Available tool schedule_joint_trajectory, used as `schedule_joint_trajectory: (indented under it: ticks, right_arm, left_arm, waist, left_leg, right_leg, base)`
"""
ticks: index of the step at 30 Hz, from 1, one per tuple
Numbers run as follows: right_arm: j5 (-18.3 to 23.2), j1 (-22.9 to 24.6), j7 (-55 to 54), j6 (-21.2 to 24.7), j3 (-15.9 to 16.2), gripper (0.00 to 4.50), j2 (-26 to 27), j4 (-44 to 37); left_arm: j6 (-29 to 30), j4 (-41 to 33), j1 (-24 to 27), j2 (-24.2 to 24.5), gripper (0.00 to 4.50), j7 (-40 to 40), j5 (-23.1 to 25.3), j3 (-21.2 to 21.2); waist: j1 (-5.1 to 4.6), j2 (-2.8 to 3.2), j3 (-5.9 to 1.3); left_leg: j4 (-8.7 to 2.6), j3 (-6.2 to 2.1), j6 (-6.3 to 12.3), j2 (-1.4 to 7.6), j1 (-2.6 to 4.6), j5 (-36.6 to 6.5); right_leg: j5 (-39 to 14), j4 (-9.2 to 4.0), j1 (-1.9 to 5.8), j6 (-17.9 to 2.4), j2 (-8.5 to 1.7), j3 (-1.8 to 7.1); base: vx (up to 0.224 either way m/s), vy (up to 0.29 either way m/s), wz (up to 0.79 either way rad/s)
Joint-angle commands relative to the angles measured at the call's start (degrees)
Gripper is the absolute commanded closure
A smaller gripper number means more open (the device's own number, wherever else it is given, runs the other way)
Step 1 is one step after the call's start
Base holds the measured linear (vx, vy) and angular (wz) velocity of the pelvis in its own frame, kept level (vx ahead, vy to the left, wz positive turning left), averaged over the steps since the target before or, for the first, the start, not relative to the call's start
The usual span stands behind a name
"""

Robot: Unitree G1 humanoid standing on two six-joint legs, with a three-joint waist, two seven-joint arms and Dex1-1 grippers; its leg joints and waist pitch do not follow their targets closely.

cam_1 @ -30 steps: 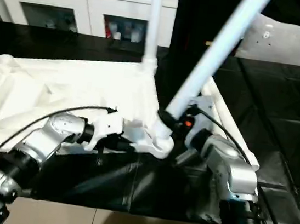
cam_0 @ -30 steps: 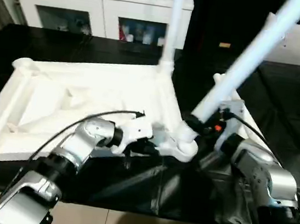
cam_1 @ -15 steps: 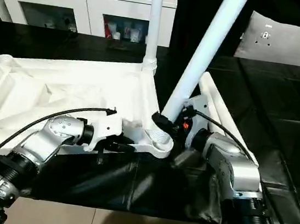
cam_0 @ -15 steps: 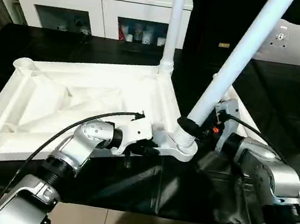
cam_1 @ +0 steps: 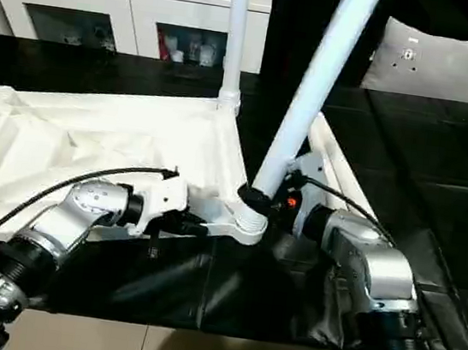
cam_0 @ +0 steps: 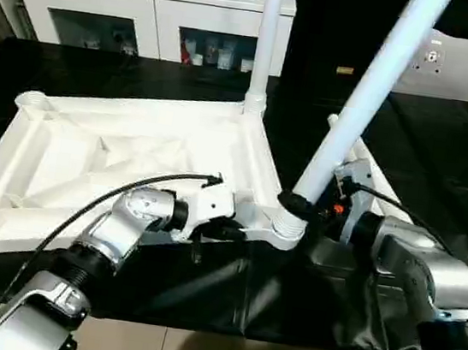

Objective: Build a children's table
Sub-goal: Insert table leg to table base

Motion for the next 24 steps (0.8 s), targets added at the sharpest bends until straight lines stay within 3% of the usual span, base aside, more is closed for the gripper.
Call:
schedule_joint_trajectory:
  ticks: [1,12,13,14,15,23,24]
  right_arm:
    - [-1.14,-0.21,0.89,1.19,1.07,2.62,-0.78,0.38]
    - [-2.24,-2.14,2.62,1.32,2.76,2.62,-1.39,3.15]
    - [-2.55,-2.78,3.36,1.14,3.36,2.62,-1.53,4.07]
    - [-3.84,-4.88,5.91,0.23,5.62,2.62,-2.06,7.08]
    - [-4.22,-5.5,6.69,-0.04,6.3,2.62,-2.21,7.96]
    - [-1.74,-3.71,7.71,-0.76,3.41,2.62,-0.95,10.72]
    - [-0.86,-2.17,7.71,-1.51,2.35,2.62,-0.63,11.14]
  left_arm:
    - [1.23,1.94,0.8,1.48,4.5,0.08,2.34,-1.34]
    - [0.88,0.72,0.73,2.14,4.5,-3.59,1.31,-2.45]
    - [0.7,0.43,0.51,2.41,4.5,-4.66,1.35,-2.99]
    - [-0.43,0.56,-1.04,2.92,4.5,-6.86,2.36,-4.61]
    - [-0.82,0.71,-1.58,3.02,4.5,-7.39,2.74,-5.06]
    - [-0.05,1.69,-2.46,2.35,4.5,-6.18,2.8,-4.38]
    - [0.22,1.48,-2.06,2.38,4.5,-5.65,2.43,-4.15]
  waist:
    - [0.1,-1.12,-3.25]
    - [0.04,-1.31,-3.14]
    - [0.02,-1.32,-3.15]
    - [-0.08,-1.84,-3.08]
    - [-0.1,-1.51,-3.04]
    - [0.12,-1.84,-3.03]
    - [0.29,-1.15,-3.05]
  left_leg:
    - [-3.92,-1.09,2.63,2.97,-0.03,-8.23]
    - [-4.03,-1.08,2.12,3.13,0.15,-9.35]
    - [-4.04,-1.12,2.14,3.12,0.13,-9.42]
    - [-4.05,-1.16,2.33,3.01,-0.05,-9.49]
    - [-3.97,-1.03,2.33,3.04,0.21,-9.96]
    - [-4.15,-1.09,1.36,3.33,0.4,-10.71]
    - [-4.14,-1.22,1.24,3.31,0.42,-10.81]
  right_leg:
    - [-17.81,-5.02,2.87,-8.35,-5.16,3.11]
    - [-17.66,-5.07,2.91,-9.06,-5.3,3.18]
    - [-17.84,-5.04,2.94,-9.15,-5.33,3.16]
    - [-19.06,-4.99,2.99,-9.05,-5.39,3.06]
    - [-20.57,-5.33,2.74,-8.83,-5.38,3.08]
    - [-16.63,-4.98,2.96,-10.36,-5.47,3.25]
    - [-16.76,-4.94,2.95,-10.47,-5.56,3.24]
  base:
    - [0.0,0.0,0.0]
    - [0.0,0.0,0.0]
    - [0.0,0.0,0.0]
    - [0.0,0.0,0.0]
    - [0.0,0.0,0.0]
    - [0.0,0.0,0.0]
    - [0.0,0.0,0.0]
